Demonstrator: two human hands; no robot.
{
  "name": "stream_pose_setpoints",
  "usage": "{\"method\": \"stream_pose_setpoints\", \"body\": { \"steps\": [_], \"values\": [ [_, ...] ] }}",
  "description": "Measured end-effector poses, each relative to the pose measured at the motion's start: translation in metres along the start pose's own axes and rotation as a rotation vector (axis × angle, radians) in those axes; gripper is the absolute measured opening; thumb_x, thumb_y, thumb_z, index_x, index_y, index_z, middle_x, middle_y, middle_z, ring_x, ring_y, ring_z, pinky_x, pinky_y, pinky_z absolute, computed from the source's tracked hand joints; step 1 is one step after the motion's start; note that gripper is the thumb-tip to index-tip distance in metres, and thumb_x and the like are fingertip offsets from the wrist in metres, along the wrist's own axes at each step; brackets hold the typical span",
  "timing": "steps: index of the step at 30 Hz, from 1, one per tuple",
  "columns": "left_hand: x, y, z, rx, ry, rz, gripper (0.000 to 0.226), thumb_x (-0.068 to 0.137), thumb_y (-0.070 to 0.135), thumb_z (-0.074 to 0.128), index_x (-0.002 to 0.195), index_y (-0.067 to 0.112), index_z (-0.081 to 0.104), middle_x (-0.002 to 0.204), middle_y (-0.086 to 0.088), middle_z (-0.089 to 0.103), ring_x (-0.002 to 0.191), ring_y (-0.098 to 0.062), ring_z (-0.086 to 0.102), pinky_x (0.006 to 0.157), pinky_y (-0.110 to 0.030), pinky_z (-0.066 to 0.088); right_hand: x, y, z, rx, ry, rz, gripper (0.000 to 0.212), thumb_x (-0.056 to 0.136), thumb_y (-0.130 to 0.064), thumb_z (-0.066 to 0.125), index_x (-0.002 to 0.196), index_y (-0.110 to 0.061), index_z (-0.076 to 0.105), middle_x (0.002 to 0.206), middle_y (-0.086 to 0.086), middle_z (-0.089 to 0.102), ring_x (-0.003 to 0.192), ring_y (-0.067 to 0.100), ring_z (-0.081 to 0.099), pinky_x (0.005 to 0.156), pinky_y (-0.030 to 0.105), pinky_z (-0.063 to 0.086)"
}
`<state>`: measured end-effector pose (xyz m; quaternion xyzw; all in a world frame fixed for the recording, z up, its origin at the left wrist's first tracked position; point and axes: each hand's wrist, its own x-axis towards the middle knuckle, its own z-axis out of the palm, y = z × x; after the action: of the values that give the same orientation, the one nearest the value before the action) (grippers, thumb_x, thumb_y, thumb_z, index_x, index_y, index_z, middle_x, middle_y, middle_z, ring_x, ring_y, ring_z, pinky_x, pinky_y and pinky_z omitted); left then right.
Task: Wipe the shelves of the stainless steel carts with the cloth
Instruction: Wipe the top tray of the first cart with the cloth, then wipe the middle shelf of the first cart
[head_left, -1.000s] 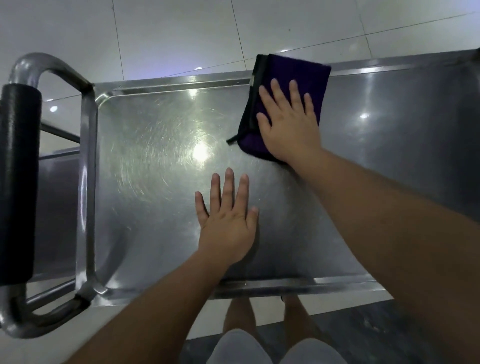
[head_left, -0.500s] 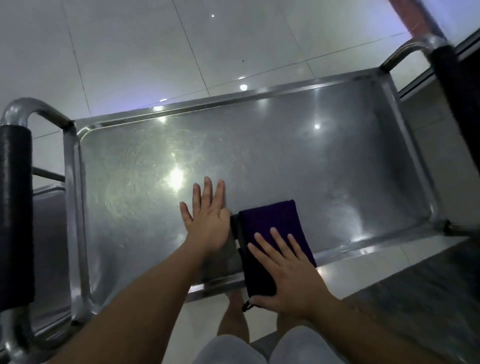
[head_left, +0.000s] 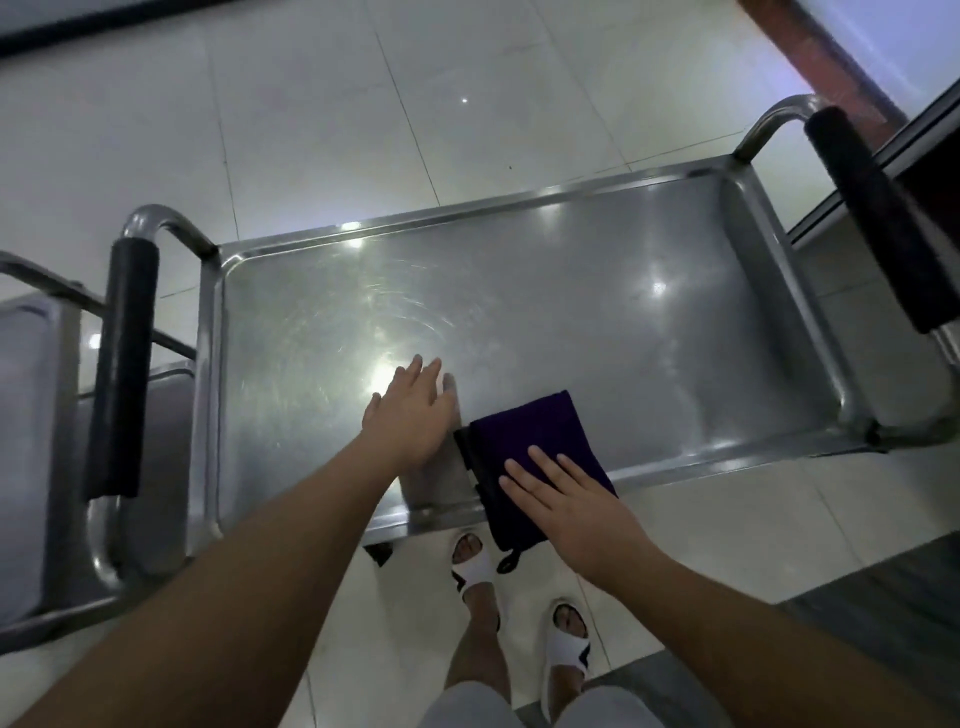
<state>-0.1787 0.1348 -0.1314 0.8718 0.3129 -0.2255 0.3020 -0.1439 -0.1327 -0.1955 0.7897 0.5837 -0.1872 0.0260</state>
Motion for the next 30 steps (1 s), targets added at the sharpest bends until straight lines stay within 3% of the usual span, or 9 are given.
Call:
{"method": "stream_pose_setpoints", "body": {
  "steps": [3, 10, 12, 14, 22, 27, 30],
  "values": [
    [-0.04, -0.004, 0.017, 0.069, 0.009, 0.002, 0.059, 0.11, 0.046, 0.024, 0.167, 0.028, 0.016, 0.175, 0.004, 0.004, 0.161, -0.017, 0.004, 0.128, -0.049, 0.014, -0.003, -0.001, -0.006, 0.027, -0.02, -0.011, 0.068, 0.103, -0.01, 0.036, 0.164, -0.02, 0.008, 0.171, 0.001, 0.006, 0.157, 0.031, -0.002, 0.126, 0.045, 0.002],
    [-0.13, -0.019, 0.062, 0.212, 0.113, -0.008, 0.059, 0.109, 0.049, 0.027, 0.165, 0.032, 0.019, 0.174, 0.003, 0.012, 0.159, -0.019, 0.016, 0.124, -0.048, 0.022, -0.029, -0.017, -0.036, 0.284, -0.186, 0.052, 0.066, 0.099, 0.002, 0.043, 0.158, -0.025, 0.033, 0.162, 0.004, 0.037, 0.149, 0.027, 0.033, 0.118, 0.041, 0.034],
    [-0.156, -0.021, 0.071, 0.209, 0.141, -0.014, 0.06, 0.108, 0.051, 0.03, 0.165, 0.033, 0.02, 0.174, 0.004, 0.014, 0.159, -0.02, 0.017, 0.124, -0.049, 0.021, -0.043, -0.025, -0.044, 0.395, -0.2, 0.121, 0.059, 0.099, -0.004, 0.045, 0.151, -0.032, 0.042, 0.146, 0.003, 0.054, 0.13, 0.025, 0.052, 0.101, 0.034, 0.046],
    [-0.18, -0.022, 0.078, 0.187, 0.158, -0.025, 0.06, 0.108, 0.051, 0.033, 0.164, 0.034, 0.021, 0.174, 0.003, 0.016, 0.158, -0.021, 0.019, 0.124, -0.049, 0.021, -0.056, -0.034, -0.05, 0.458, -0.187, 0.158, 0.052, 0.099, -0.012, 0.048, 0.146, -0.034, 0.048, 0.133, 0.002, 0.063, 0.113, 0.022, 0.06, 0.083, 0.028, 0.046],
    [-0.242, -0.054, 0.11, 0.141, 0.149, -0.094, 0.061, 0.107, 0.049, 0.036, 0.164, 0.034, 0.023, 0.172, 0.004, 0.022, 0.157, -0.019, 0.022, 0.124, -0.046, 0.022, -0.089, -0.074, -0.049, 0.732, -0.261, 0.276, 0.033, 0.104, -0.022, 0.045, 0.132, -0.029, 0.061, 0.121, 0.002, 0.068, 0.098, 0.02, 0.06, 0.072, 0.03, 0.044],
    [-0.26, -0.098, 0.131, 0.123, 0.09, -0.134, 0.06, 0.106, 0.047, 0.038, 0.163, 0.032, 0.026, 0.169, 0.004, 0.027, 0.152, -0.022, 0.03, 0.119, -0.046, 0.029, -0.095, -0.111, -0.027, 0.866, -0.263, 0.371, 0.019, 0.104, -0.029, 0.049, 0.105, -0.025, 0.068, 0.09, 0.0, 0.07, 0.081, 0.018, 0.065, 0.063, 0.028, 0.045],
    [-0.264, -0.129, 0.14, 0.116, 0.064, -0.134, 0.061, 0.106, 0.048, 0.038, 0.163, 0.032, 0.026, 0.168, 0.004, 0.028, 0.151, -0.022, 0.032, 0.118, -0.046, 0.031, -0.086, -0.13, -0.011, 0.936, -0.21, 0.434, 0.016, 0.105, -0.026, 0.05, 0.105, -0.026, 0.066, 0.093, 0.0, 0.069, 0.084, 0.016, 0.064, 0.07, 0.033, 0.049]
  ]
}}
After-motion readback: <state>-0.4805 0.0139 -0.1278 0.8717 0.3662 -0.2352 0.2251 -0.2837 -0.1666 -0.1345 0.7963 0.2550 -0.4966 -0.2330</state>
